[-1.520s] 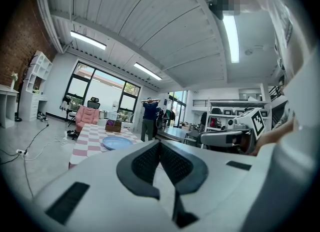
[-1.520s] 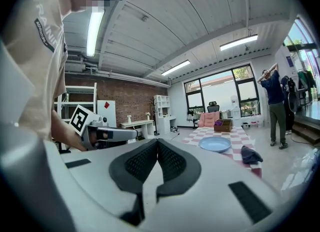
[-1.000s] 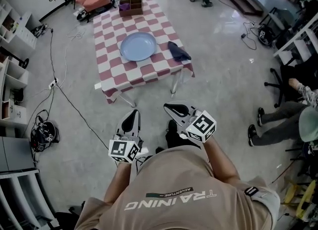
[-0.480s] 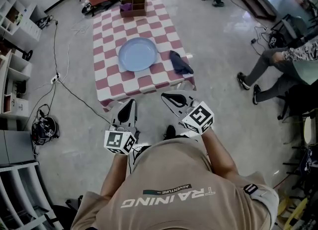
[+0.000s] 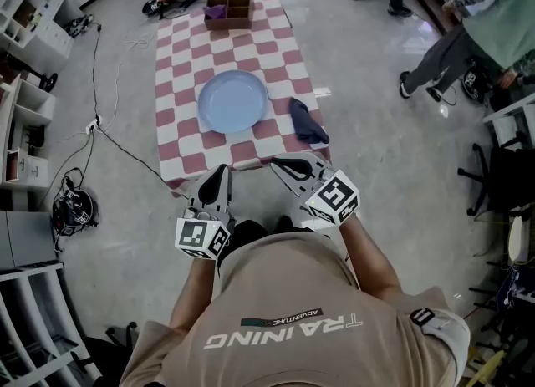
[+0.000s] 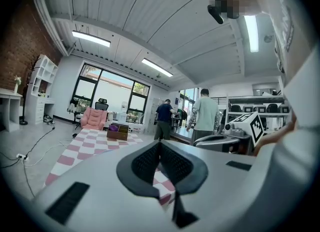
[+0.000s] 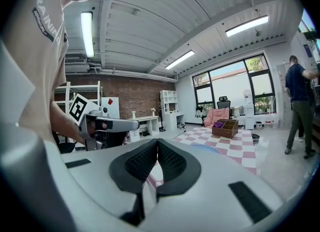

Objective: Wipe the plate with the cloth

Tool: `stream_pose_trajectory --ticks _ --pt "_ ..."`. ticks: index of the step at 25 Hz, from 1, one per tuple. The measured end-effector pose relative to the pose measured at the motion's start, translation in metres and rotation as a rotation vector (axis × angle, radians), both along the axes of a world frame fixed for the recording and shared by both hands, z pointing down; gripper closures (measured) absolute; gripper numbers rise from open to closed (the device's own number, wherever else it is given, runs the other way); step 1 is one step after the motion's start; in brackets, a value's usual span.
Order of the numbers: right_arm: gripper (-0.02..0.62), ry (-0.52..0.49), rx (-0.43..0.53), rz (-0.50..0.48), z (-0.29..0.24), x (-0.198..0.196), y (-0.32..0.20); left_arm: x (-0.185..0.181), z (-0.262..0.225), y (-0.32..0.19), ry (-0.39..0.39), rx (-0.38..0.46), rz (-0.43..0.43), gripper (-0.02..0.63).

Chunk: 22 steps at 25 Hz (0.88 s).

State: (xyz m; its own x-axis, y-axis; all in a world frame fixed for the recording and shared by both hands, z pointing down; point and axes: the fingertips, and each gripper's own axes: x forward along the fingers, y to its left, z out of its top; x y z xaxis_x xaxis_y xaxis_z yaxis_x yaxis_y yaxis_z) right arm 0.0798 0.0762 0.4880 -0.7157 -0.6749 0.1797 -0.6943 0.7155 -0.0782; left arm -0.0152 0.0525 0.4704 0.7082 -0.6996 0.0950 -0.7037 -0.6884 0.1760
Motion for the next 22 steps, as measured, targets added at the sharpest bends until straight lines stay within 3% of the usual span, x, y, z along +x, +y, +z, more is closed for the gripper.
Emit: stream_pose_trajectory --ticks 9,22 --pt "0.578 0.021 -0.018 0.012 0.004 -0.004 -0.064 -0.006 0.004 -0.064 0.001 -0.004 0.02 0.594" --pt "0.578 0.035 -0.032 0.151 -0.001 -0.012 -0.167 -0.024 -0.005 -0.174 0.006 0.017 0.136 0.594"
